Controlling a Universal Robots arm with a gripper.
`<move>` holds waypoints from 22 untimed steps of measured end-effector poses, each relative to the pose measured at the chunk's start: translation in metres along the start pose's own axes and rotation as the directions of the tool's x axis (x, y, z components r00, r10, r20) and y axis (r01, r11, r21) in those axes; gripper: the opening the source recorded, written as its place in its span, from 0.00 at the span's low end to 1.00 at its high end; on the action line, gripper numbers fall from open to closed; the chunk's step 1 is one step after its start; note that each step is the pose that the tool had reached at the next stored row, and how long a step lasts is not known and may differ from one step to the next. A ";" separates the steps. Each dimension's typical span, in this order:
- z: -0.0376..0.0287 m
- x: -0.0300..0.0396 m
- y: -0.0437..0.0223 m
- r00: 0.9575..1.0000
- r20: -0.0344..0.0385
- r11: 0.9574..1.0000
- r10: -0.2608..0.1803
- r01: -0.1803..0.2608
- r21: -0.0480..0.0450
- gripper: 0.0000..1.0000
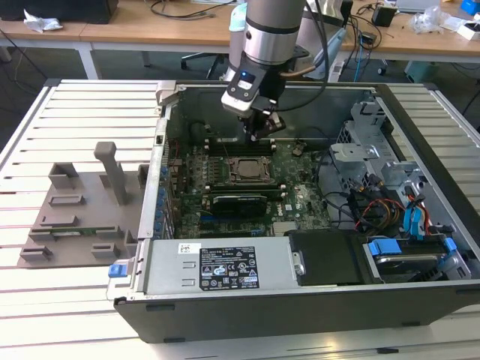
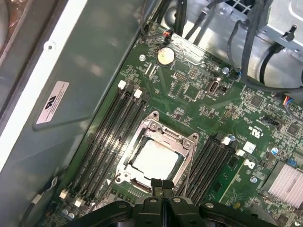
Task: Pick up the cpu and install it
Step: 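Install the first cpu locking lever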
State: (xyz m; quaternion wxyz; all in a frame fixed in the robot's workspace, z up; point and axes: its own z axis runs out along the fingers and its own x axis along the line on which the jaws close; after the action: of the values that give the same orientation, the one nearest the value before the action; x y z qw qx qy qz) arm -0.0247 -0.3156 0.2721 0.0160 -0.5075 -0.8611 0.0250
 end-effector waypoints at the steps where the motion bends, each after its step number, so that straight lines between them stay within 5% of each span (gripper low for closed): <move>1: 0.0000 0.0000 0.0000 1.000 0.000 1.000 -0.007 0.007 0.000 0.11; 13: 0.0000 0.0000 0.0000 0.995 0.006 0.995 -0.095 0.095 0.000 0.11; 22: 0.0000 0.0000 0.0000 0.987 0.009 0.987 -0.158 0.158 0.001 0.11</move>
State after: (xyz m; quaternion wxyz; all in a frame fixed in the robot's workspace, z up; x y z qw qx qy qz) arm -0.0248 -0.3156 0.2721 0.0140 -0.4374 -0.8988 0.0262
